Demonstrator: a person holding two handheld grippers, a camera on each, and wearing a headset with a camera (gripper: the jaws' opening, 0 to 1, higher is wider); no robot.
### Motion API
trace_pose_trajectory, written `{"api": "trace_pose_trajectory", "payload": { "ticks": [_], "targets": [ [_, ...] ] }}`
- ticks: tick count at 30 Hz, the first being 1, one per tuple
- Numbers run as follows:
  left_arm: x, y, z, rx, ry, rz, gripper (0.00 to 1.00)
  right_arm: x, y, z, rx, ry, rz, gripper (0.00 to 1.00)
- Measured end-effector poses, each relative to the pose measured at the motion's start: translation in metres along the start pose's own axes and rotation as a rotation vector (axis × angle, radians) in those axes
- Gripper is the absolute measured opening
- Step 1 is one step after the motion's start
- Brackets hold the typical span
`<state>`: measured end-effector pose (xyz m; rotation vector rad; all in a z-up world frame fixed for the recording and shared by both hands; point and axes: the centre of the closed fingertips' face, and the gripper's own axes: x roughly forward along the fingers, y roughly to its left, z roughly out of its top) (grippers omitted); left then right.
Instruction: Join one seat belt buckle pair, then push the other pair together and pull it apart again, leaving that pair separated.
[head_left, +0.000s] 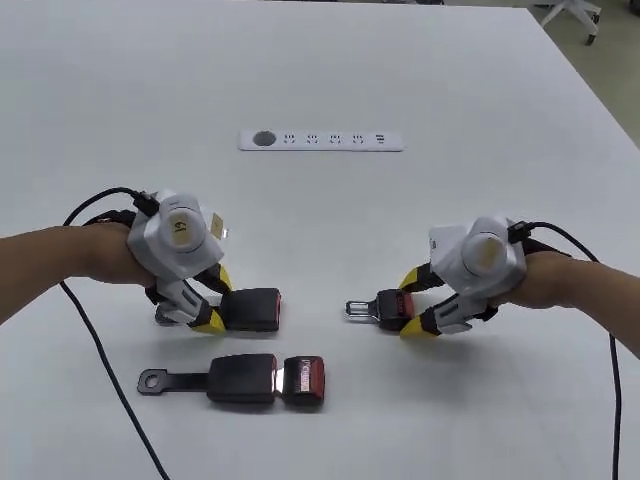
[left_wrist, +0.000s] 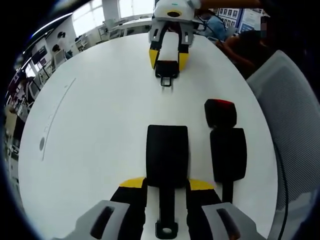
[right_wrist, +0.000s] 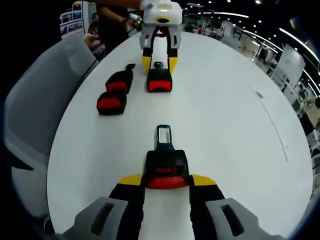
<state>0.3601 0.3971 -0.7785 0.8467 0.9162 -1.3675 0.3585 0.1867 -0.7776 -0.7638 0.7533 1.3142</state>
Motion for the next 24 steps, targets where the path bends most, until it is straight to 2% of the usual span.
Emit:
{"api": "trace_pose_trajectory", "payload": {
  "ticks": [24],
  "targets": [
    [0.0023, -0.0008, -0.0042, -0.013, 0.005, 0.005, 0.3, 0.0028, -0.0003, -0.0007, -0.017, 0.006, 0.0, 0.31]
  ]
}}
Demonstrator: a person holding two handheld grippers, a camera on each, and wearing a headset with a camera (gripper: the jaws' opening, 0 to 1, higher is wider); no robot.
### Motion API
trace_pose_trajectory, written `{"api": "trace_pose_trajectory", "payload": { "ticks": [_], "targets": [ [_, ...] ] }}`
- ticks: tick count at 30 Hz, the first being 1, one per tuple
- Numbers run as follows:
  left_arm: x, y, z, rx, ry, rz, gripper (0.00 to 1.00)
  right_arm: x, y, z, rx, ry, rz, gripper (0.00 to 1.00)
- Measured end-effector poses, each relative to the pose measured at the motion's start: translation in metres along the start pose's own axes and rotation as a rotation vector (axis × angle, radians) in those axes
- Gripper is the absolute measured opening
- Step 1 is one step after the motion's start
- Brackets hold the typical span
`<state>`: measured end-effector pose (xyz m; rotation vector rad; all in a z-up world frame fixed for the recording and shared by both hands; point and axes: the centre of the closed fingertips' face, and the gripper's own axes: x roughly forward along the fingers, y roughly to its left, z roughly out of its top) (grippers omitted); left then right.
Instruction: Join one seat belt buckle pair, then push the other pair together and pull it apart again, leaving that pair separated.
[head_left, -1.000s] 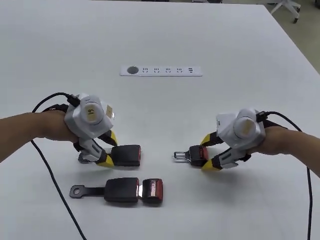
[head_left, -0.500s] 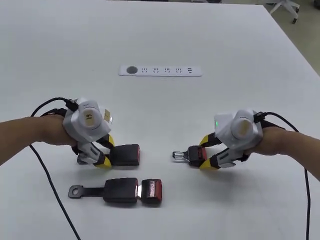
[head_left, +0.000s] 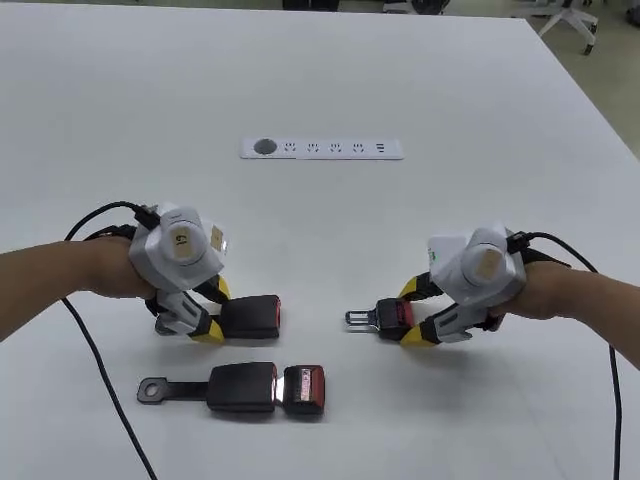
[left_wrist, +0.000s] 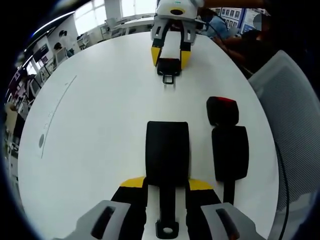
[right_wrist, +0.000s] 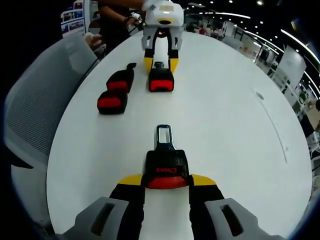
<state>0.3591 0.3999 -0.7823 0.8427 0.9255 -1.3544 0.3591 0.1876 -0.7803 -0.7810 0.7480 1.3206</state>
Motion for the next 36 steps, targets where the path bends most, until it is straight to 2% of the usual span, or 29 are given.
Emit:
{"api": "trace_pose_trajectory", "payload": {
  "ticks": [17, 36],
  "targets": [
    [0.0, -0.003, 0.003, -0.004, 0.01, -0.001, 0.3, 0.003, -0.003, 0.0, -0.003, 0.004, -0.008, 0.3],
    [0.001, 0.0, 0.0, -0.018, 0.016, -0.001, 0.3, 0.013, 0.001, 0.024, -0.013, -0.019, -0.01, 0.3]
  ]
}}
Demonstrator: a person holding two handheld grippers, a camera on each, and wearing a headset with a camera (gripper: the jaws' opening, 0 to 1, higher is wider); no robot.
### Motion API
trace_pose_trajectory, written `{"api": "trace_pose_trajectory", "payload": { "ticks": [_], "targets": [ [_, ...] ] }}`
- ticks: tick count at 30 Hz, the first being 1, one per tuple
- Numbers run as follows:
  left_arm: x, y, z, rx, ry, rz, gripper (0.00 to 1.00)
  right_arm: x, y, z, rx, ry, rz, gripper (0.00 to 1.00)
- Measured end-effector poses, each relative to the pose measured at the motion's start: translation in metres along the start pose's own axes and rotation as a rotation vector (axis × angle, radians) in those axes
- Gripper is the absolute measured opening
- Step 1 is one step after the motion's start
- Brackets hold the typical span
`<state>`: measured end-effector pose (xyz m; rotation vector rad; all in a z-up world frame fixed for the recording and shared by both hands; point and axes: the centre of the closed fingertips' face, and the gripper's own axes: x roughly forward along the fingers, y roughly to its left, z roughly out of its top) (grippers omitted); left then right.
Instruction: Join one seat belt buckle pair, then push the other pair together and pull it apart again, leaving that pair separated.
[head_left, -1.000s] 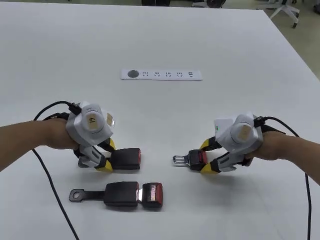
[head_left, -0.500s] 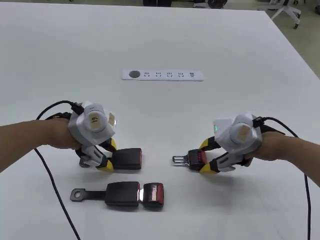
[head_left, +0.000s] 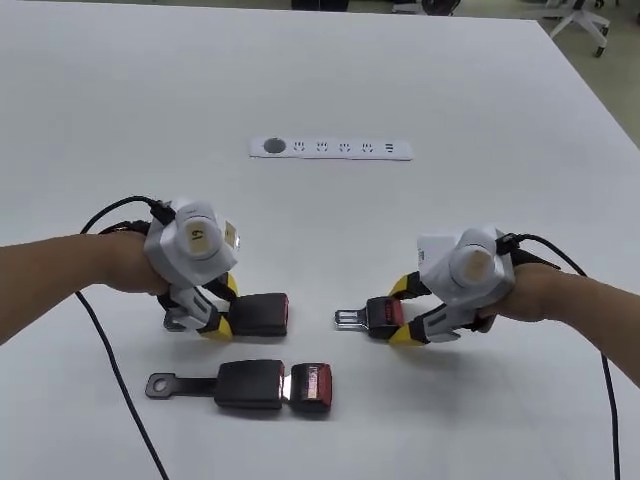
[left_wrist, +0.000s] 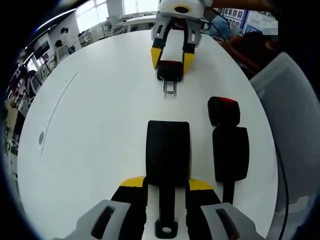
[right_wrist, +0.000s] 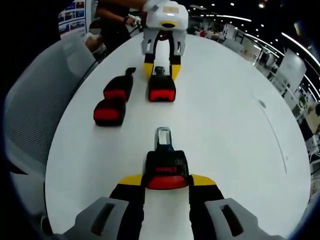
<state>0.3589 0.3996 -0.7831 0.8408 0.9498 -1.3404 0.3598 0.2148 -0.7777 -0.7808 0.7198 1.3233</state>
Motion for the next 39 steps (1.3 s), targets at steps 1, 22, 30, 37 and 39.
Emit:
{"api": "trace_pose_trajectory", "payload": {
  "ticks": [1, 22, 30, 37, 39],
  "targets": [
    [0.0, 0.0, 0.0, -0.001, 0.0, 0.0, 0.3, 0.001, -0.001, 0.001, -0.001, -0.002, 0.0, 0.3],
    [-0.001, 0.0, 0.0, -0.006, 0.008, 0.001, 0.3, 0.013, -0.001, 0.021, 0.005, -0.034, -0.007, 0.31],
    [-0.001, -0.001, 0.001, -0.008, 0.008, 0.001, 0.3, 0.017, 0.001, 0.028, 0.003, -0.045, -0.005, 0.31],
    [0.0, 0.0, 0.0, -0.01, 0.007, 0.002, 0.3, 0.025, 0.0, 0.038, 0.005, -0.056, -0.006, 0.31],
    [0.0, 0.0, 0.001, -0.011, 0.006, 0.003, 0.3, 0.028, -0.002, 0.04, 0.005, -0.06, -0.004, 0.31]
  ]
}}
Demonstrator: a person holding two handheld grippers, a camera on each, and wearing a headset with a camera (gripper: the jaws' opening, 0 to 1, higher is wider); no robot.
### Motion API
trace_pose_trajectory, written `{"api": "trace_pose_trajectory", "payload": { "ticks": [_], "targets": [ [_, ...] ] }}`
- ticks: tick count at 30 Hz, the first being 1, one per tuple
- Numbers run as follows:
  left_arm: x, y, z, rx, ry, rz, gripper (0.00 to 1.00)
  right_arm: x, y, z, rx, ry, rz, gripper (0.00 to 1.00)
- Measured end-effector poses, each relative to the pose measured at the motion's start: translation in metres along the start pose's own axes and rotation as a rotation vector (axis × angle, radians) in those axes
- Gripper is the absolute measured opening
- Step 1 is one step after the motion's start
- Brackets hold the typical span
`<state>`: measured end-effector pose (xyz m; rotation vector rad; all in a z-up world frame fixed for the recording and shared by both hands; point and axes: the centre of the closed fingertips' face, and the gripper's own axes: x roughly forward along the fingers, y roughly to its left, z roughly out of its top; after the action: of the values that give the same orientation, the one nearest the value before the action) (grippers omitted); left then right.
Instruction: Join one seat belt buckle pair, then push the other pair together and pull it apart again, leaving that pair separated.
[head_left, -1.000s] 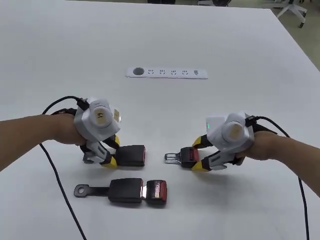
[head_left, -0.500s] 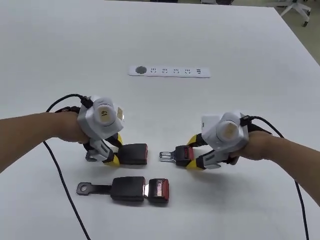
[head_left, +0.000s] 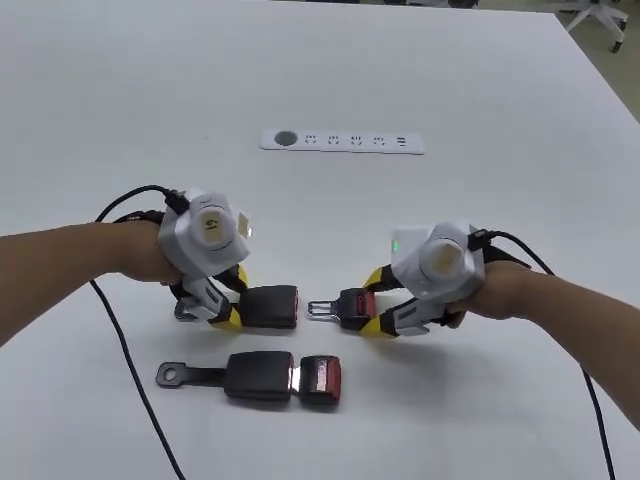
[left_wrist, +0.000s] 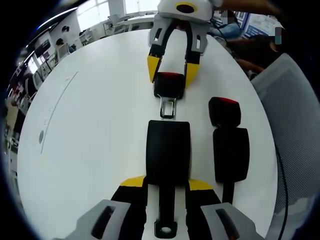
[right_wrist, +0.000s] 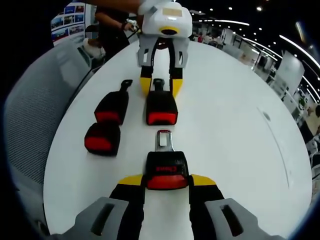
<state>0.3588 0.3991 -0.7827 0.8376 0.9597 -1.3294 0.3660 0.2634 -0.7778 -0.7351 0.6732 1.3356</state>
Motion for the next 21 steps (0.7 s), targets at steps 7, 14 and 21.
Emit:
{"api": "trace_pose_trajectory", "payload": {
  "ticks": [7, 14, 21],
  "targets": [
    [-0.001, -0.001, 0.001, -0.004, -0.003, 0.002, 0.3, 0.005, 0.002, 0.009, -0.006, -0.011, 0.005, 0.31],
    [0.0, 0.001, -0.001, -0.004, -0.005, 0.002, 0.3, 0.009, 0.008, 0.015, -0.009, -0.015, 0.012, 0.31],
    [0.001, 0.002, -0.002, -0.004, -0.006, 0.001, 0.3, 0.013, 0.008, 0.02, -0.011, -0.022, 0.012, 0.31]
  ]
}}
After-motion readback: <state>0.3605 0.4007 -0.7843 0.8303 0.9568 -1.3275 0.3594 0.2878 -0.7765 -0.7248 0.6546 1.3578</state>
